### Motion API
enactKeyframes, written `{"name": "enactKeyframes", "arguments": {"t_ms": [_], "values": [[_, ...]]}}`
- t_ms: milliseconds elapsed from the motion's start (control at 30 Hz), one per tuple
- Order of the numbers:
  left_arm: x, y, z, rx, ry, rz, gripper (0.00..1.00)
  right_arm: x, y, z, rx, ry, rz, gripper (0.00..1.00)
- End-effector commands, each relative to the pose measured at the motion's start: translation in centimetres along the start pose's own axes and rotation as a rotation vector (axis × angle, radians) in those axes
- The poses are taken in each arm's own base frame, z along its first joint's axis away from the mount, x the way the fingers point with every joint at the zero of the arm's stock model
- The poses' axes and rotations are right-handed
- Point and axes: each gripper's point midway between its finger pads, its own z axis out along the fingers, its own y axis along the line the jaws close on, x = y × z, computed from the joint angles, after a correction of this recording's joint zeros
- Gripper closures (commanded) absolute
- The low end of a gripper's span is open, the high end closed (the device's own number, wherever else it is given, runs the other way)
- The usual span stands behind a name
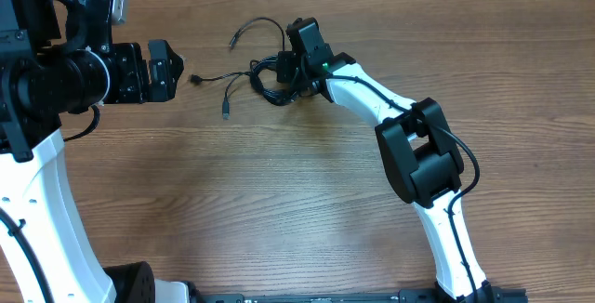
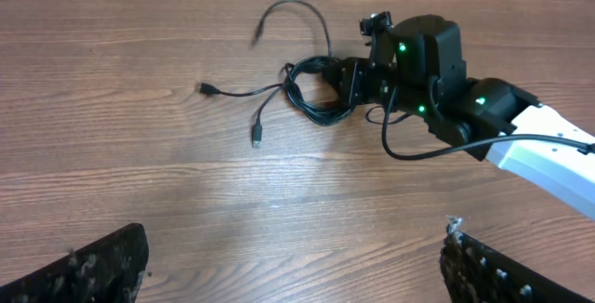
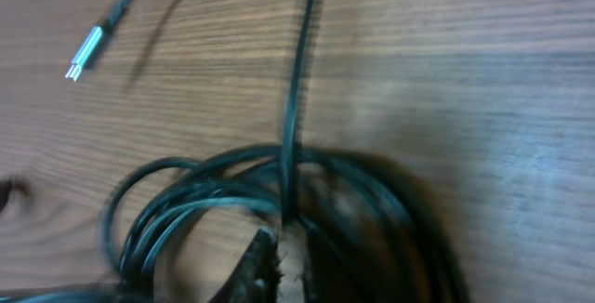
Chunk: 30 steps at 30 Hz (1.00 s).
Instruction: Untangle cables
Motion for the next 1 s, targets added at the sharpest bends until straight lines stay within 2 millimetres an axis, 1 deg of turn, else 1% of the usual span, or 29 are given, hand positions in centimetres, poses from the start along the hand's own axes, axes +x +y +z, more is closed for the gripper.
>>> {"name": "enactKeyframes", "arguments": {"t_ms": [0,100,200,267,333,500,633,733,800,833,967], "values": [[0.1,-0.2,-0.1,0.007,0.001,0.010,0.00,-2.0,4.2,-3.4,-0.126,-0.027,-0.034,0.23],[0.1,-0.2,-0.1,0.007,0.001,0.010,0.00,-0.9,5.6,-3.3,-0.154,0.001,-0.045,0.20],[0.1,-0.2,-0.1,0.006,0.001,0.011,0.00,-0.6,9.0,-4.0,-0.271,0.008,-0.079,0.20],[0.1,-0.2,-0.1,0.006,0.001,0.011,0.00,-0.7,10.5,-4.3,-0.299,-0.008,-0.097,0.20],[0.1,-0.2,-0.1,0.006,0.001,0.011,0.00,-0.5,11.1,-4.3,-0.305,-0.010,-0.105,0.20],[0.1,-0.2,-0.1,0.006,0.001,0.011,0.00,0.8,11.2,-3.5,-0.266,0.001,-0.117,0.20],[0.1,-0.2,-0.1,0.006,0.001,0.011,0.00,1.1,12.2,-3.5,-0.281,-0.006,-0.132,0.22],[0.1,-0.2,-0.1,0.006,0.001,0.011,0.00,1.0,12.5,-3.6,-0.291,-0.013,-0.134,0.21],[0.1,-0.2,-0.1,0.006,0.001,0.011,0.00,0.5,13.5,-4.4,-0.330,-0.015,-0.137,0.20],[0.1,-0.2,-0.1,0.006,0.001,0.012,0.00,-0.2,14.2,-5.0,-0.354,-0.030,-0.141,0.20],[0.1,-0.2,-0.1,0.006,0.001,0.026,0.00,-3.0,16.0,-6.2,-0.413,-0.145,-0.156,0.20]]}}
